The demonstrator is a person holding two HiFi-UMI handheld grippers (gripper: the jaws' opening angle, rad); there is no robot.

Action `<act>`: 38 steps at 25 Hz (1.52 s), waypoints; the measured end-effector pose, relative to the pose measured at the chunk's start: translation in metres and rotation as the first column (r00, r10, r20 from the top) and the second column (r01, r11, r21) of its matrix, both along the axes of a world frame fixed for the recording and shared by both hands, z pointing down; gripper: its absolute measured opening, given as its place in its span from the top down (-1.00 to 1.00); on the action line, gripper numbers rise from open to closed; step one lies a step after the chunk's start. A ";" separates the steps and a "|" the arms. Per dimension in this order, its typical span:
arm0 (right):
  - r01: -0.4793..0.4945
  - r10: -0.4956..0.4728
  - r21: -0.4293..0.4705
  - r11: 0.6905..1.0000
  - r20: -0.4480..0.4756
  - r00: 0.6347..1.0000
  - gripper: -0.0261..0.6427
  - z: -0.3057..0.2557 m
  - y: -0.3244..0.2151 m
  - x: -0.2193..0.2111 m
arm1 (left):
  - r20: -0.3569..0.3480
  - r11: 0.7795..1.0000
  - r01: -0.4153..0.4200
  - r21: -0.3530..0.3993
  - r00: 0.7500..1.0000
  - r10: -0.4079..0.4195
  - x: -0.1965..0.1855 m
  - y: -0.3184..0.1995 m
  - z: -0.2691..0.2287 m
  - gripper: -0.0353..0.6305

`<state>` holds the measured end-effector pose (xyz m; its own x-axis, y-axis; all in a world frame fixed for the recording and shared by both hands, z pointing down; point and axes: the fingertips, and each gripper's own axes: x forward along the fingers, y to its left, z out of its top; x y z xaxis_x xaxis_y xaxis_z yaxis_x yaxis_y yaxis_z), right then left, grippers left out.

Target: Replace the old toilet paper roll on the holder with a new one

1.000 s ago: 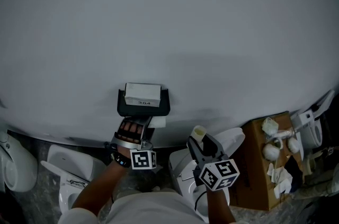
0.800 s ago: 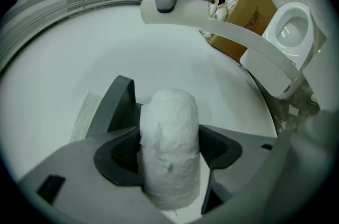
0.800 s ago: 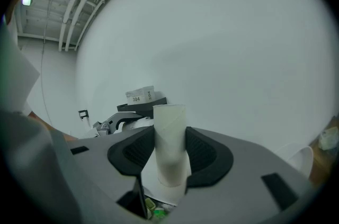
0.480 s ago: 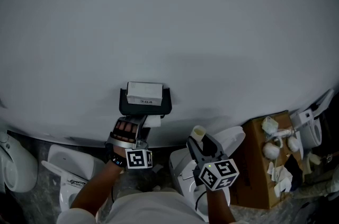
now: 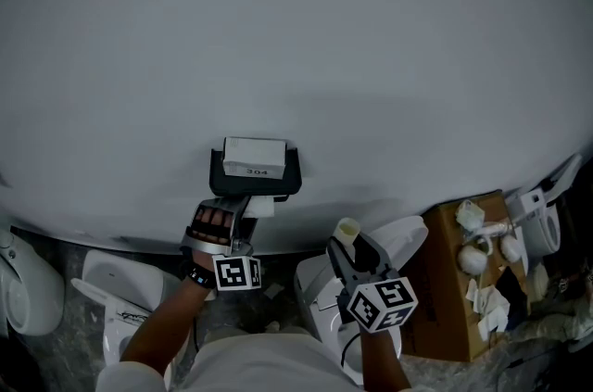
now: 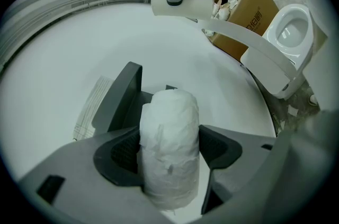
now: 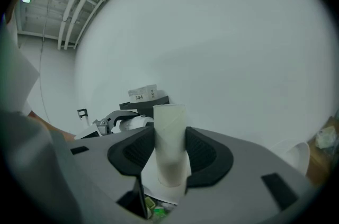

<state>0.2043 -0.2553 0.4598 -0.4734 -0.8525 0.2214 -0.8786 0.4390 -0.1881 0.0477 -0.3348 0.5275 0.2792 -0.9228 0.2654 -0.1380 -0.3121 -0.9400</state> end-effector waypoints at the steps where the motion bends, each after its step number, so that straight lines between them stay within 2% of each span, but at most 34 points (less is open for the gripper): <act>1: -0.004 0.004 0.000 1.000 -0.001 1.000 0.38 0.000 0.001 0.001 | 0.000 1.000 -0.004 -0.002 1.000 0.004 0.000 0.000 0.001 -0.04; 8: -0.029 0.029 -0.001 1.000 -0.007 1.000 0.38 0.000 0.011 0.006 | -0.017 1.000 -0.011 -0.016 1.000 0.010 0.002 0.000 0.000 -0.05; 17: -0.023 0.022 -0.009 1.000 -0.026 0.999 0.38 0.000 0.021 -0.010 | -0.147 0.993 -0.078 -0.090 0.987 0.065 0.006 0.017 -0.004 -0.18; 22: -0.003 0.002 -0.019 1.000 -0.031 1.000 0.38 -0.001 0.026 -0.033 | -0.173 0.989 -0.095 -0.114 0.982 0.074 -0.007 0.034 -0.008 -0.18; 31: 0.087 -0.089 -0.038 0.995 -0.036 0.995 0.38 -0.001 0.033 -0.102 | -0.245 0.989 -0.056 -0.135 0.969 0.022 -0.059 0.060 -0.018 -0.18; 36: 0.122 -0.124 -0.027 0.992 -0.053 0.991 0.38 -0.012 0.039 -0.131 | -0.340 0.982 -0.022 -0.188 0.939 -0.044 -0.088 0.073 -0.021 -0.18; 38: 0.129 -0.130 -0.022 0.991 -0.063 0.990 0.38 -0.016 0.043 -0.138 | -0.394 0.973 -0.010 -0.229 0.915 -0.083 -0.099 0.079 -0.020 -0.18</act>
